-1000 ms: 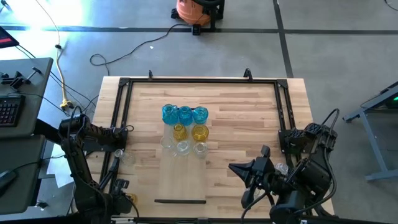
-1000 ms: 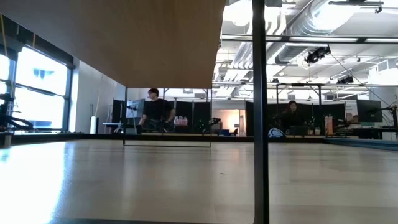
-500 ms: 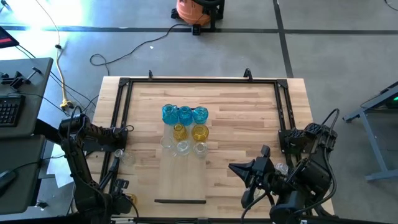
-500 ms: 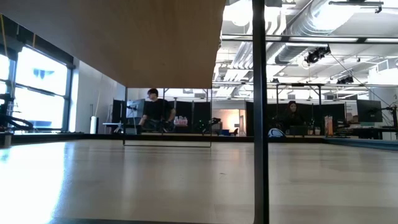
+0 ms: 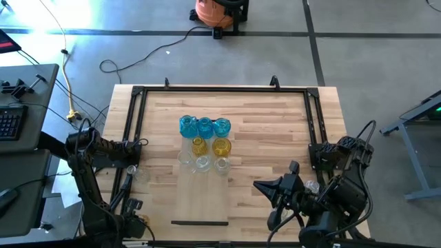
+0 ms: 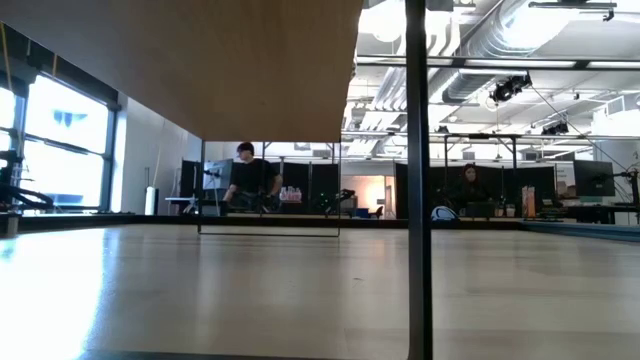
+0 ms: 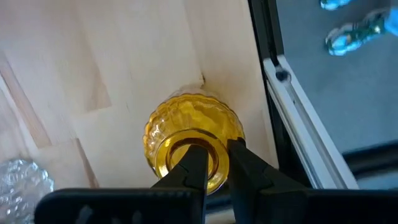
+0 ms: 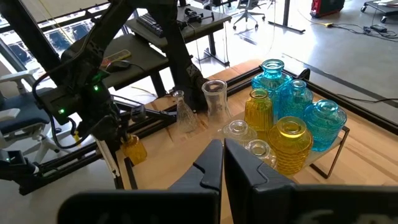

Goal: Sort vases onto shelf
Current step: Put the yellow vase on the shelf to align with the other yellow vases

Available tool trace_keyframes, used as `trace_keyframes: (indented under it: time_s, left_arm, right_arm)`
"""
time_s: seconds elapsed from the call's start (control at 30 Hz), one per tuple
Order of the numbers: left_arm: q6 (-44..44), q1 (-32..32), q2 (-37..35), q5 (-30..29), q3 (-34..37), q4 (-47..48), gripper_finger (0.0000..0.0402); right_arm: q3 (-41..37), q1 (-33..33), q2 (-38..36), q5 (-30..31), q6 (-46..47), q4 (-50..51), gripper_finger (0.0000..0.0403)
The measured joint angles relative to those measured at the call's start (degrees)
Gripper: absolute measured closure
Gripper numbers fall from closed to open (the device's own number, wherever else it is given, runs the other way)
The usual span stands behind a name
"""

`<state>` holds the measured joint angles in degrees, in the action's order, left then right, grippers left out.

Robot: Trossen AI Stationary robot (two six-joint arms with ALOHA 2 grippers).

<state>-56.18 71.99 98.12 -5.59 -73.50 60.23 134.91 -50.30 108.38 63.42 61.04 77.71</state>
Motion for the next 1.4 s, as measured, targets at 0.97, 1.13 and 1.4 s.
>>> trace_keyframes:
  time_s: [0.97, 1.13, 1.4]
  left_arm:
    - [4.8, -7.0, -12.5, -2.1, -0.8, 4.5, 0.0377]
    - [6.6, -9.3, -15.5, -1.2, -0.8, 7.7, 0.0377]
    - [10.0, -13.2, -22.3, -0.7, -0.8, 11.1, 0.0377]
  right_arm:
    - [0.0, 0.0, 0.0, 0.0, 0.5, -0.8, 0.0403]
    - [0.0, 0.0, 0.0, 0.0, 0.5, -0.8, 0.0403]
    - [0.0, 0.0, 0.0, 0.0, 0.5, -0.8, 0.0403]
